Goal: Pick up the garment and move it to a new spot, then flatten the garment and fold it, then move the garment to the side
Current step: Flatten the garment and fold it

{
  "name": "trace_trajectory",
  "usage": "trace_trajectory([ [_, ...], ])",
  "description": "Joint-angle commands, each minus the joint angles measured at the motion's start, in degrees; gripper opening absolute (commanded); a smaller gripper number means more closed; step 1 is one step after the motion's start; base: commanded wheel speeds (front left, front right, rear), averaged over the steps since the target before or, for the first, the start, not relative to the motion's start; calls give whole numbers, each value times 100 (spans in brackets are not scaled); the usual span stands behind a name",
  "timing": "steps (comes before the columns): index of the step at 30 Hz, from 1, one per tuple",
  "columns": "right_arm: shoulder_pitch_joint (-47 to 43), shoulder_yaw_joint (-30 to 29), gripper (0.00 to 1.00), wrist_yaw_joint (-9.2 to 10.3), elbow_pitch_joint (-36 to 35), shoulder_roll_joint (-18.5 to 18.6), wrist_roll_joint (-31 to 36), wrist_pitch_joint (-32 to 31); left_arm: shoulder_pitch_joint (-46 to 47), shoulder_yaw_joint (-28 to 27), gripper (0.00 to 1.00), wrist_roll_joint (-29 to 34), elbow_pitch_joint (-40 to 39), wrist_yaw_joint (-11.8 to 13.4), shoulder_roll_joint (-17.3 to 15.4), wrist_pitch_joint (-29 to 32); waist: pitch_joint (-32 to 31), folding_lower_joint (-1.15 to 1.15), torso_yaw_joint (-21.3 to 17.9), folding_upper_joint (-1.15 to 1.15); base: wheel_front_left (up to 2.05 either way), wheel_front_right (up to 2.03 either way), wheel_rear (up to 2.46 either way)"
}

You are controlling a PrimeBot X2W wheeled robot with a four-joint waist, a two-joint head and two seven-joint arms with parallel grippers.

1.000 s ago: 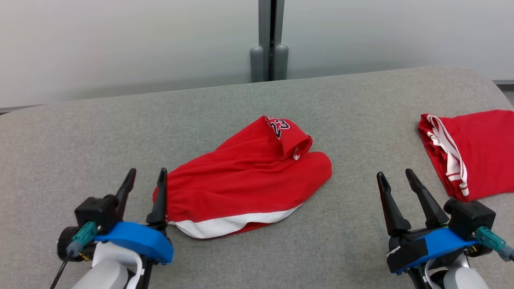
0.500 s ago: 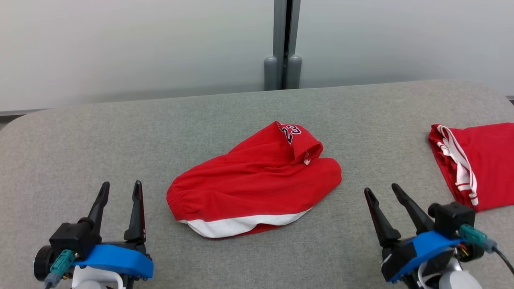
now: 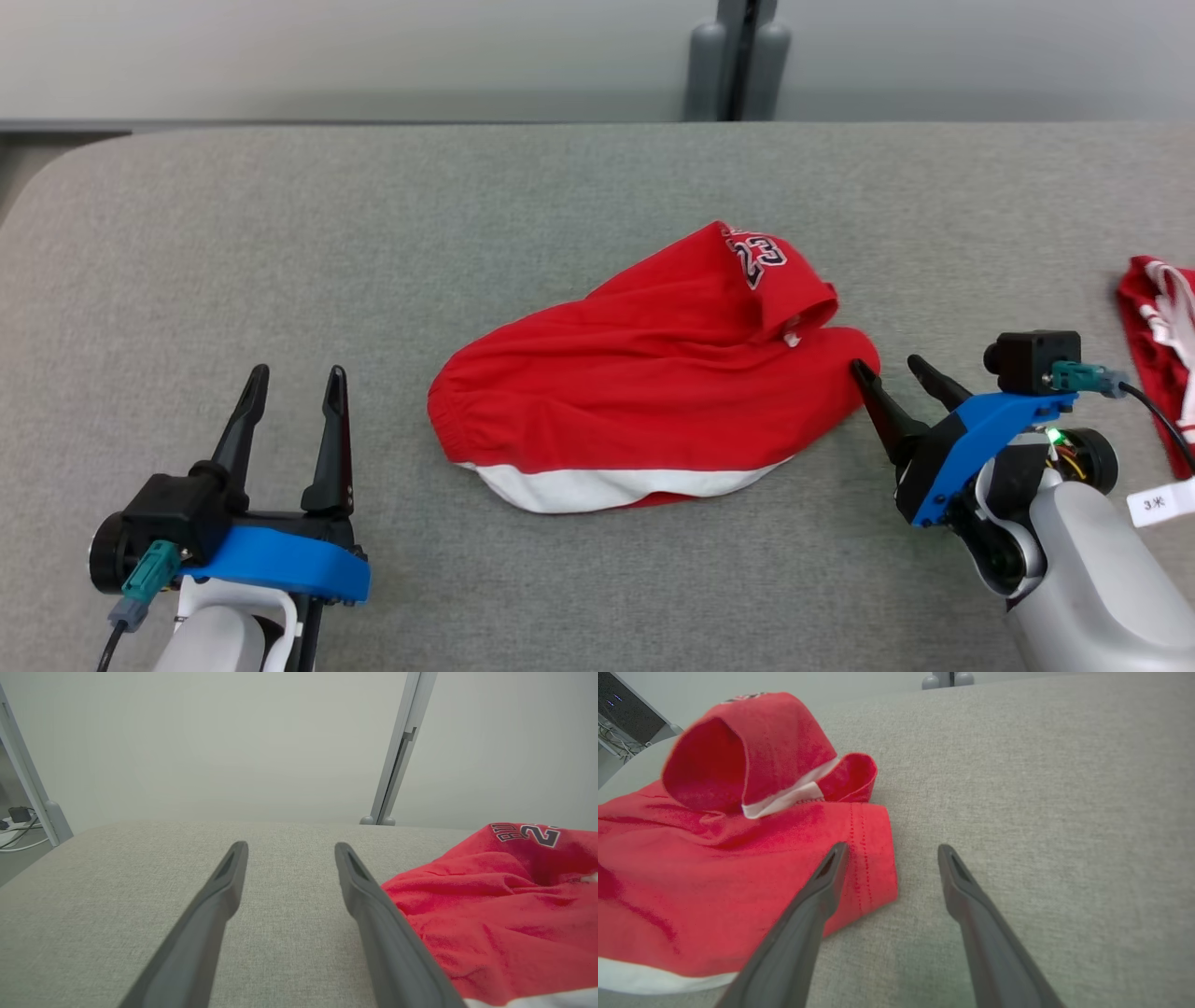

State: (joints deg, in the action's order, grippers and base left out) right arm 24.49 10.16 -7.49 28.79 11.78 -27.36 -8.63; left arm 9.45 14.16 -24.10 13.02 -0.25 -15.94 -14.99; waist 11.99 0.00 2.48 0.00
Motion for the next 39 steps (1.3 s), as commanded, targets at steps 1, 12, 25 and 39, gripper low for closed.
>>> trace_trajectory([
  [1,217,43,100,-1,255,39,3,-60,112,-48,100,89,45,-81,49,-26,236,0,220,0,0,0,0],
  [12,357,1067,0,-1,349,312,-771,270,43,-354,100,397,166,-325,269,-26,129,0,190,0,0,0,0],
  [25,-1007,313,0,-1,-1506,442,-370,-240,-418,-694,100,542,161,-412,436,-26,-487,0,-303,0,0,0,0],
  [39,-1738,-1225,0,-1,-2793,-731,715,-1627,-172,-794,100,694,63,-541,522,-25,-16,0,-301,0,0,0,0],
])
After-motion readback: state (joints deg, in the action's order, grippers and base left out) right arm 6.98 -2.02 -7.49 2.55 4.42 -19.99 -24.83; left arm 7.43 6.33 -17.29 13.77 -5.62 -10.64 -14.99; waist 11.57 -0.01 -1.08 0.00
